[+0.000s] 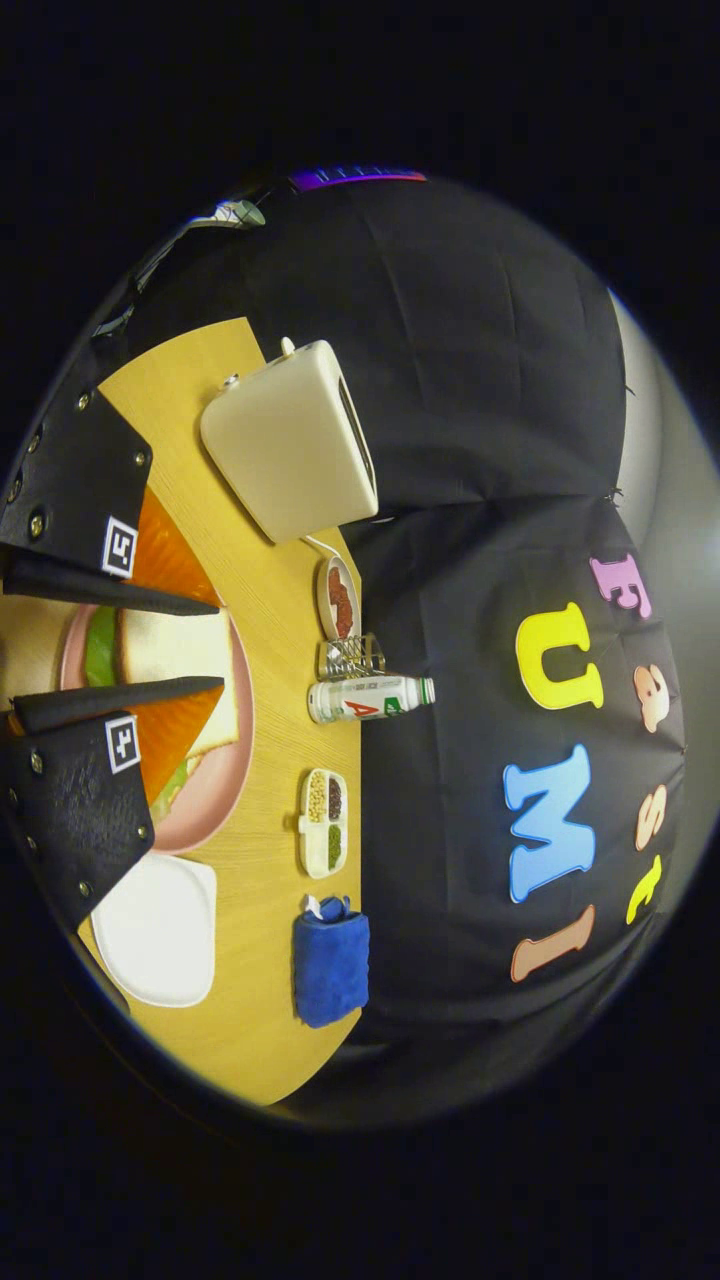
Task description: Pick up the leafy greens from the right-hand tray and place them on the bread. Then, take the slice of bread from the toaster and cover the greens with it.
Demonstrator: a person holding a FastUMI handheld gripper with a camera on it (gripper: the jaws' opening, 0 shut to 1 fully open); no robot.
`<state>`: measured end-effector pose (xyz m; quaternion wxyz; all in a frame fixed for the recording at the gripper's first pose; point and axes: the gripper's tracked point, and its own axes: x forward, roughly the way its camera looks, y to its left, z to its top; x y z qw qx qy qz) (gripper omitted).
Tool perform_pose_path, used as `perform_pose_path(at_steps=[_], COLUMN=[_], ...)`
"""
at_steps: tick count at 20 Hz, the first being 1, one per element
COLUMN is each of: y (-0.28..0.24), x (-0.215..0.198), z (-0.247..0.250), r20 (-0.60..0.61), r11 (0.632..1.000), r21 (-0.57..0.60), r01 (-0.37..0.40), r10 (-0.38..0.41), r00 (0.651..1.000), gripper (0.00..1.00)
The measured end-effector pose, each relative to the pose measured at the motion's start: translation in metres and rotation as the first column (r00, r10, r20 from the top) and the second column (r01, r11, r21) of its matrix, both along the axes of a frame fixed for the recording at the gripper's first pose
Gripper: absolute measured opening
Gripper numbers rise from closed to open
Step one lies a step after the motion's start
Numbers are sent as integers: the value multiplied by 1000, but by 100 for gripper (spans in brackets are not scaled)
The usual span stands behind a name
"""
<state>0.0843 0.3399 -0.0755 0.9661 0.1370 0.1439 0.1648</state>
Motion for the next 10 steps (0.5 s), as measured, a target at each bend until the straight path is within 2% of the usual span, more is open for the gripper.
perform_pose_path(at_steps=[5, 10], y=[-60, -132], x=[7, 2], z=[46, 73], r20=[98, 151], r11=[996, 996], r21=[-50, -53], r01=[68, 70], r10=[-63, -62], r00=[993, 987], gripper=[36, 36])
